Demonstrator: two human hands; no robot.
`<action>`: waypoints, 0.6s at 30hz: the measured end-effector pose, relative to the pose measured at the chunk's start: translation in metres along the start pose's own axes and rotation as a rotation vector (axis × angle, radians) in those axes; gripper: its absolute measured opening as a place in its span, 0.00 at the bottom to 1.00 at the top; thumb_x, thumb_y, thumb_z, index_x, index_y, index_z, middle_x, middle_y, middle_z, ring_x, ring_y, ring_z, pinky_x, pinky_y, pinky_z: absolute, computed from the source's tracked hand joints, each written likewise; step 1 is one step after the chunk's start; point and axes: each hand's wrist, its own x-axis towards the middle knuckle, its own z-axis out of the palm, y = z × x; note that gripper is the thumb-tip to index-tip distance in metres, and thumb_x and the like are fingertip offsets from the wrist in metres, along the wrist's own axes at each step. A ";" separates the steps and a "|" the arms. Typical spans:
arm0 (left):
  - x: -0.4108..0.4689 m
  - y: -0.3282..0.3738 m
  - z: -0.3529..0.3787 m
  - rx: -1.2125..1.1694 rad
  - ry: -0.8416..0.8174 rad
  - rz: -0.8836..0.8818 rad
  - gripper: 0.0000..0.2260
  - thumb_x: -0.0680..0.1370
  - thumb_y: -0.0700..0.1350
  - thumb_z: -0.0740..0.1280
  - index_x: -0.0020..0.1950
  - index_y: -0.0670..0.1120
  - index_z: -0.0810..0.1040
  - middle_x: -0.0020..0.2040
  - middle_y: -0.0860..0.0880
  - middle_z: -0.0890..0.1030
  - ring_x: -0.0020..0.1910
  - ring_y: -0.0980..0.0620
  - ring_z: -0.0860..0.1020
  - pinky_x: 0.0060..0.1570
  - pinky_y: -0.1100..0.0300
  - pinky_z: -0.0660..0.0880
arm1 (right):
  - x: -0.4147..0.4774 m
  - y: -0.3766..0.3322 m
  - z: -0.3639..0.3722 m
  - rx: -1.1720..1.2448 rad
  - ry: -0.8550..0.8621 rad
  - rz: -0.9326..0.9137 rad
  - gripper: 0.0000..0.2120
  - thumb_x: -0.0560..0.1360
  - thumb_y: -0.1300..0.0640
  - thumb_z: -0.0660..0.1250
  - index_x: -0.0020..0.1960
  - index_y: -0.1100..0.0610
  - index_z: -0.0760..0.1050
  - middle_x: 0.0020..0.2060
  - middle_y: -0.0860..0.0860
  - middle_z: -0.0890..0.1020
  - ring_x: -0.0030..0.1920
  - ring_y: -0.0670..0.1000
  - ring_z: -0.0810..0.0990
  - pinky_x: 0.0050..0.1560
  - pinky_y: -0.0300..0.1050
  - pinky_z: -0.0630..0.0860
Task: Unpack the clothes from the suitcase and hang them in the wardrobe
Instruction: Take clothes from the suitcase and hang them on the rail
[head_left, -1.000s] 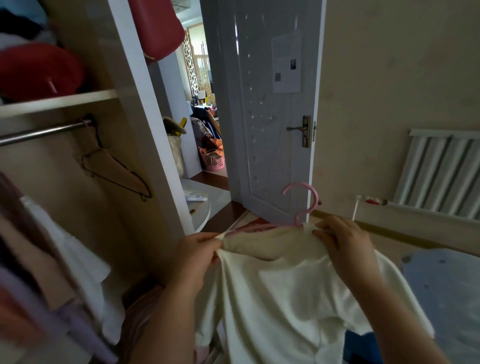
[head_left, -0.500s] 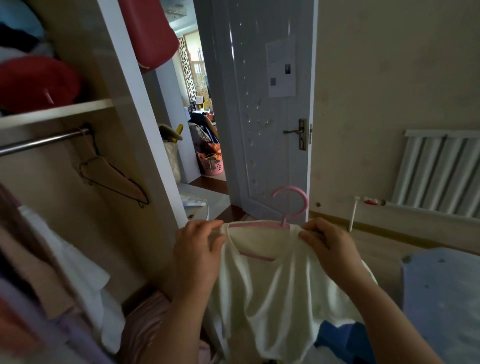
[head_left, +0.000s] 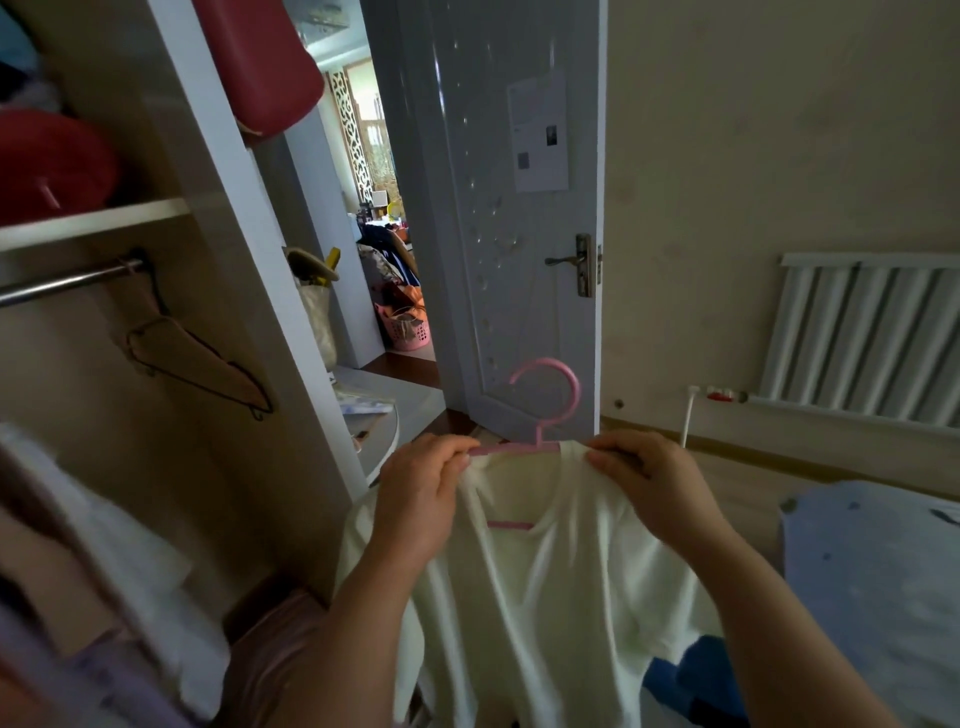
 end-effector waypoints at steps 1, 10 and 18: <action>0.000 -0.003 0.000 -0.027 0.036 -0.055 0.14 0.77 0.47 0.58 0.55 0.47 0.81 0.47 0.52 0.80 0.47 0.51 0.78 0.49 0.54 0.74 | 0.001 0.008 -0.005 -0.032 0.059 0.040 0.06 0.75 0.55 0.68 0.48 0.51 0.83 0.41 0.43 0.83 0.41 0.43 0.78 0.45 0.42 0.74; 0.002 -0.012 -0.002 -0.240 0.058 -0.265 0.09 0.81 0.41 0.60 0.53 0.52 0.78 0.47 0.54 0.79 0.48 0.54 0.77 0.47 0.60 0.74 | 0.006 -0.001 -0.017 -0.365 0.121 -0.027 0.18 0.75 0.45 0.65 0.64 0.46 0.74 0.60 0.45 0.78 0.62 0.51 0.74 0.60 0.53 0.68; -0.001 -0.024 -0.021 -0.232 0.021 -0.172 0.12 0.80 0.44 0.61 0.52 0.61 0.79 0.49 0.55 0.82 0.51 0.56 0.79 0.53 0.54 0.76 | 0.021 -0.026 -0.002 -0.306 0.036 -0.180 0.08 0.75 0.47 0.66 0.48 0.49 0.82 0.41 0.48 0.83 0.43 0.53 0.80 0.42 0.47 0.76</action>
